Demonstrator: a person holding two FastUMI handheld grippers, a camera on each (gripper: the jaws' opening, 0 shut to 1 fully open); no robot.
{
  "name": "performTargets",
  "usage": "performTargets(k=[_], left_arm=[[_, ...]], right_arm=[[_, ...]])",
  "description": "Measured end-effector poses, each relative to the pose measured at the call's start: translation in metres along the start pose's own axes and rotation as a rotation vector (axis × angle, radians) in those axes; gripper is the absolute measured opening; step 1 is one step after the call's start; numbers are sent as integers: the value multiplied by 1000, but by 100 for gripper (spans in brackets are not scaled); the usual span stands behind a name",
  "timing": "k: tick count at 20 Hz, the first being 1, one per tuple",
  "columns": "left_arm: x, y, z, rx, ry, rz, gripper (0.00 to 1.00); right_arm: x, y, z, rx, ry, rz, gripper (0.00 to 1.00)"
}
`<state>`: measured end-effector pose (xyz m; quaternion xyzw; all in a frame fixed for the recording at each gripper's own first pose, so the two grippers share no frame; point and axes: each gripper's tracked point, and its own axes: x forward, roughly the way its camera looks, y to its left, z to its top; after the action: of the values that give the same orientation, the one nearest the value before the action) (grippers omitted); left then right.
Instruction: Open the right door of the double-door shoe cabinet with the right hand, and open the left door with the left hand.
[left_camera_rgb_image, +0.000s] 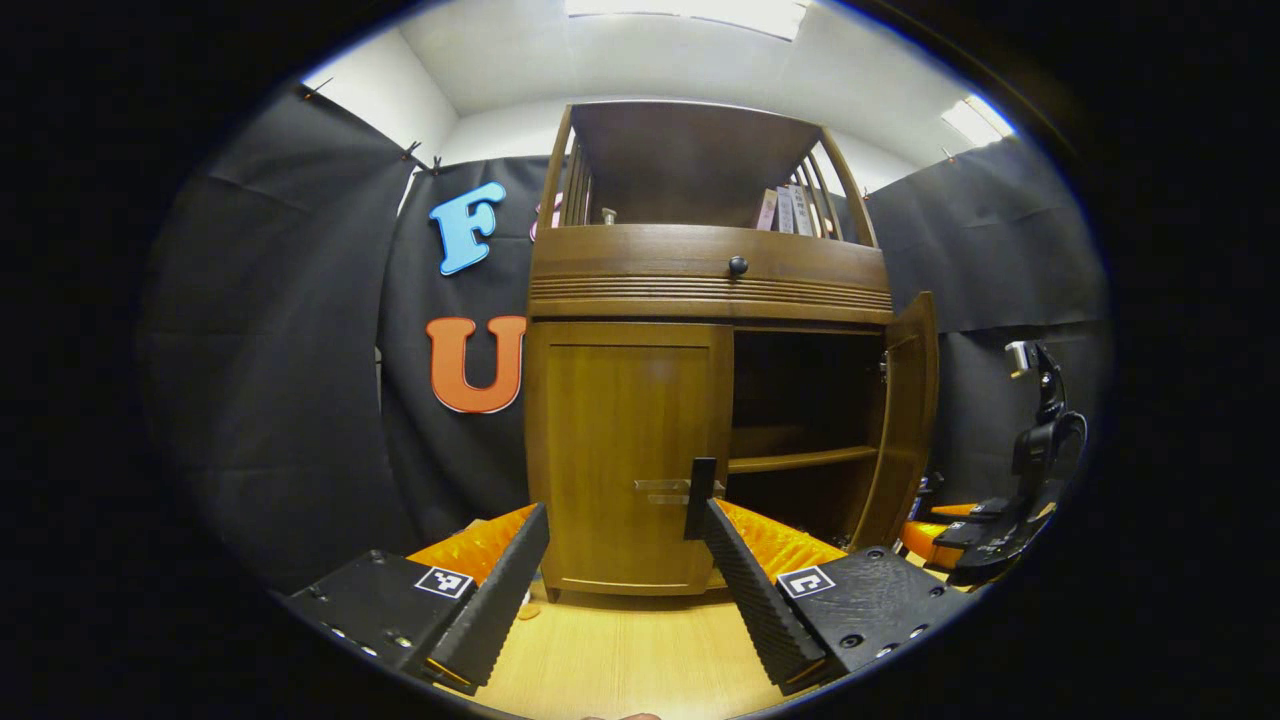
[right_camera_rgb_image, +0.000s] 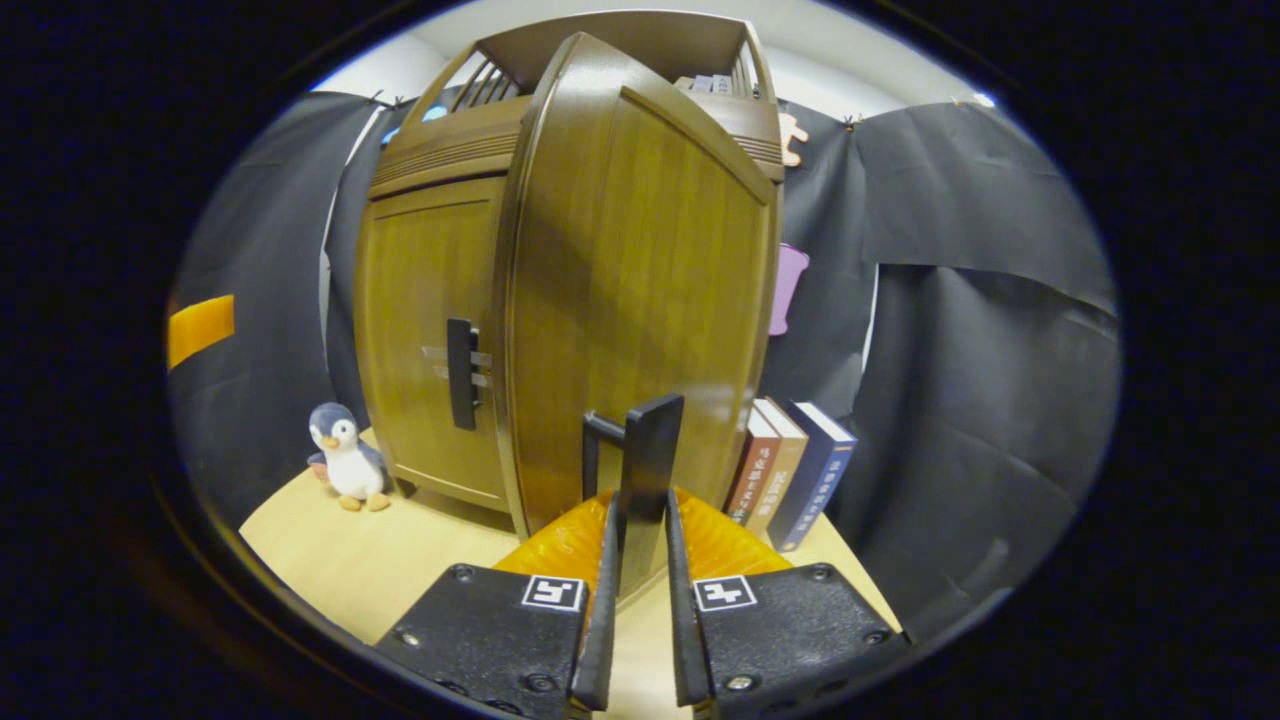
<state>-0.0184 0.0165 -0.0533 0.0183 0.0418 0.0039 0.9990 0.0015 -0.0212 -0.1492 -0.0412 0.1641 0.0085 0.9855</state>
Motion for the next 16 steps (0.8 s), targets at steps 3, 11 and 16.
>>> performTargets(k=[3,11,16], left_arm=[[5,-10,-5,3,6,-22,95],[39,-43,-20,-3,34,-81,95],[69,-62,-28,0,48,-117,95]], right_arm=[[-6,-28,-8,14,10,-48,27],[-22,-82,-10,41,-15,-129,20],[-27,-103,-10,79,-8,-127,20]])
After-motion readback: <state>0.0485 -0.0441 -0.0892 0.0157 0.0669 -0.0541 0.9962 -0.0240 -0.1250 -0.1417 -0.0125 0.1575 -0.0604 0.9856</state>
